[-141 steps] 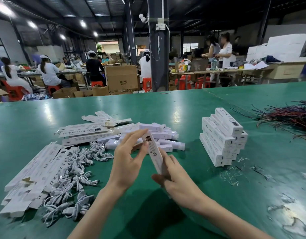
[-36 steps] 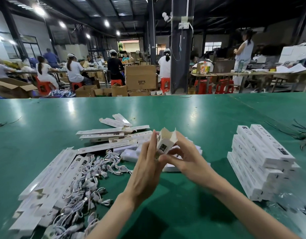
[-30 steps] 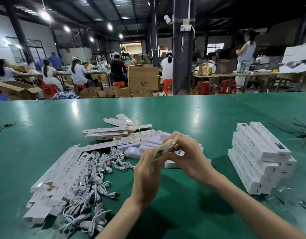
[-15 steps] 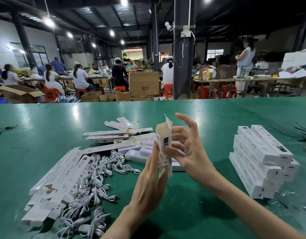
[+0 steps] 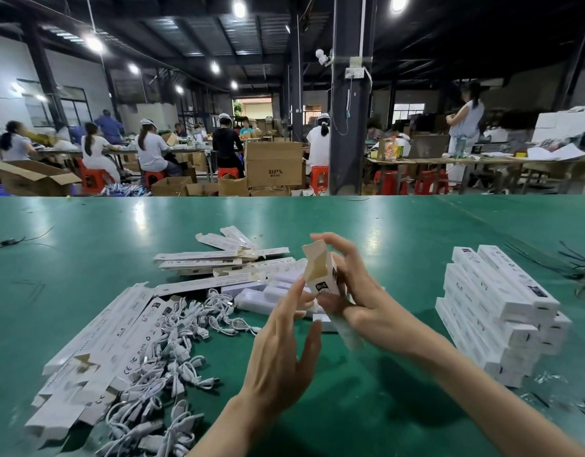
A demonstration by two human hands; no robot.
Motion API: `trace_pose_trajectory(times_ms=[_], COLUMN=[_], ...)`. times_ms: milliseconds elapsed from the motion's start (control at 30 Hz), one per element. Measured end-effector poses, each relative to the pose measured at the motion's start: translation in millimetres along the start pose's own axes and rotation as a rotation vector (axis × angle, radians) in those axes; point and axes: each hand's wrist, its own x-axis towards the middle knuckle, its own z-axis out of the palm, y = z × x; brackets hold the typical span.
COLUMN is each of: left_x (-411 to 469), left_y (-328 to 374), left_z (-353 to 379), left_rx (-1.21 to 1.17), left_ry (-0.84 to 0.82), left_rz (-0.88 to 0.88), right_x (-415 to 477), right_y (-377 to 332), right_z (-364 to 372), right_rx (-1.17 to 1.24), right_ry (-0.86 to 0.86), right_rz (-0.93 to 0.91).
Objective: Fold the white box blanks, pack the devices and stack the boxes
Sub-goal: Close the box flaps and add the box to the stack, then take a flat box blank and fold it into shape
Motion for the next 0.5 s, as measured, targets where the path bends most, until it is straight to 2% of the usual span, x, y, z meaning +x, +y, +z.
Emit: trace_pose_trajectory(times_ms=[167,333,400,500], left_x=[3,6,8,13], left_y=[1,3,7,10], left_z=[1,-1,-2,1], left_rx=[-0.031,-0.139,-0.229,-0.39], left_ry=[0.016,0.019,0.049,0.112], left_rz=[-0.009,-0.068,-0.137,-0.367], right_x=[1,-2,-2,-5], right_y=[-7,-6,-5,1], right_z=[-10,-16,-16,-16], right_rx=[0.015,0.152,0.188,0.21], right_ry=[-0.082,-0.135,-0.141,-0.182], right_rz=[0.034,0.125,0.161,0.221])
